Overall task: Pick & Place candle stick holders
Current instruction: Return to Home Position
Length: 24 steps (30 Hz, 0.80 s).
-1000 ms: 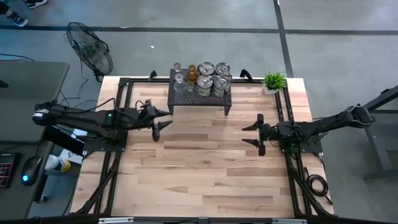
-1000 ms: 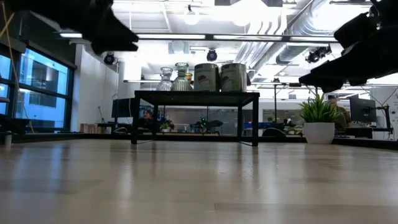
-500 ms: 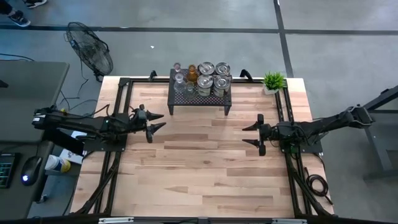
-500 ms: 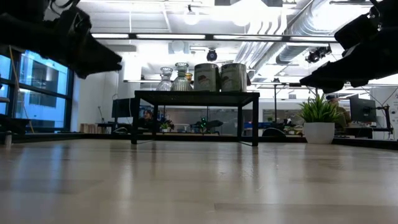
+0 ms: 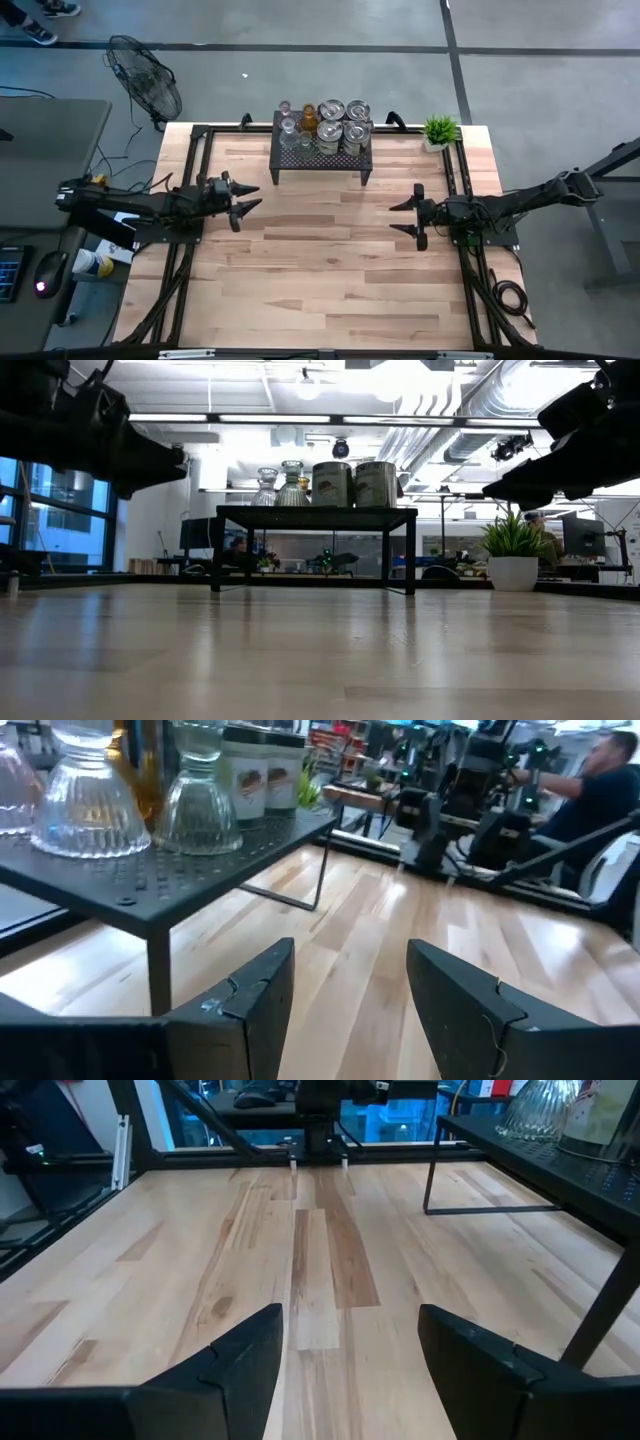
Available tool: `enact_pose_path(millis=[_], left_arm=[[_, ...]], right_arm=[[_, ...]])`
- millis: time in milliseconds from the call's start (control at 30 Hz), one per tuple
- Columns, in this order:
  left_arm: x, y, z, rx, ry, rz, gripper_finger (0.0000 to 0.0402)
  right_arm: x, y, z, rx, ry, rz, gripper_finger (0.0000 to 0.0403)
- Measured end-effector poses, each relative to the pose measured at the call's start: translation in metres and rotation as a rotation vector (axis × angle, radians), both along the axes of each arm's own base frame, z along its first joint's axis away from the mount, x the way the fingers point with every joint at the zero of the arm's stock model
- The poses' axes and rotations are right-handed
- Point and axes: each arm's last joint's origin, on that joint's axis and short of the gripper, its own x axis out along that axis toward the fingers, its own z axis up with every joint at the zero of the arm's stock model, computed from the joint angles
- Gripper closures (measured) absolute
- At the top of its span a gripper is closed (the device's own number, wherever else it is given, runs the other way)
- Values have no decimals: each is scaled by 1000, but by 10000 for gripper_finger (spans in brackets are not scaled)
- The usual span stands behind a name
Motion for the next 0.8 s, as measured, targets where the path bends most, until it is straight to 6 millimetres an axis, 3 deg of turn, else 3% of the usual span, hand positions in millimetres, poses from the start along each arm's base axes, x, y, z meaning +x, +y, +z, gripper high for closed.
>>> enact_pose_path(millis=[433,800], left_arm=[[-1,-2,5,123,-22,-72,213],[-10,-2,11,172,-82,-105,213]], right_arm=[[0,0,1,30,-12,-1,176],[-8,-1,15,15,-138,11,176]])
